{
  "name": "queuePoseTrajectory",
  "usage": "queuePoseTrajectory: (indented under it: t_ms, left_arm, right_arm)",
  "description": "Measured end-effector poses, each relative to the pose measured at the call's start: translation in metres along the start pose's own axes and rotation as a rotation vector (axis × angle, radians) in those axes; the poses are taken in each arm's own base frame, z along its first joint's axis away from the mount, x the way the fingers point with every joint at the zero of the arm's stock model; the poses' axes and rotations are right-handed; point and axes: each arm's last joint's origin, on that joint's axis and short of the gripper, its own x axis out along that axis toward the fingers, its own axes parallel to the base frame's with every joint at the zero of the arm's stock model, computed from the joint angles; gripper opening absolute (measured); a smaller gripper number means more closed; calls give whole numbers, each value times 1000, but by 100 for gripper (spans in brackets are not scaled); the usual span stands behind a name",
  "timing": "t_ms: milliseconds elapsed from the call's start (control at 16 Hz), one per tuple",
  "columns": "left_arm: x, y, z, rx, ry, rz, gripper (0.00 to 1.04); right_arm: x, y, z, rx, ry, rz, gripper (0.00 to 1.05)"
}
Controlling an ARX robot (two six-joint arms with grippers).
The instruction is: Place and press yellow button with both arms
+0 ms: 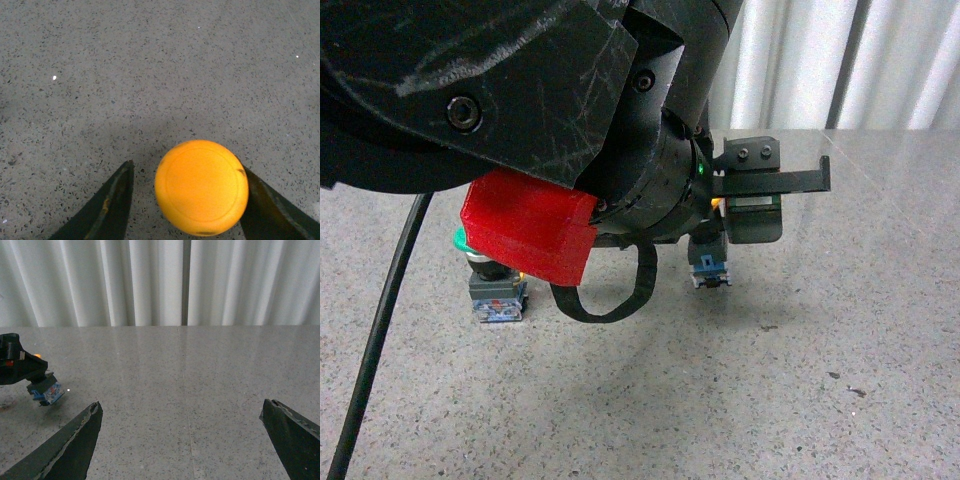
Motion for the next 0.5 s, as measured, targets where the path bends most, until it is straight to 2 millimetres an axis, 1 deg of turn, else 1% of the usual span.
queuePoseTrajectory:
  t_ms: [62,188,375,500]
  left_arm:
    - [0,0,0,0,-1,-1,68]
    - [-4,-1,4,7,-18,-8,99]
    - [-12,-1,12,19,-56,-18,98]
    - [-33,11,25,54,-150,18,98]
  right_arm:
    - [0,0,0,0,0,0,98]
    - [0,0,0,0,0,0,98]
    - [0,0,0,0,0,0,98]
    - [0,0,0,0,0,0,98]
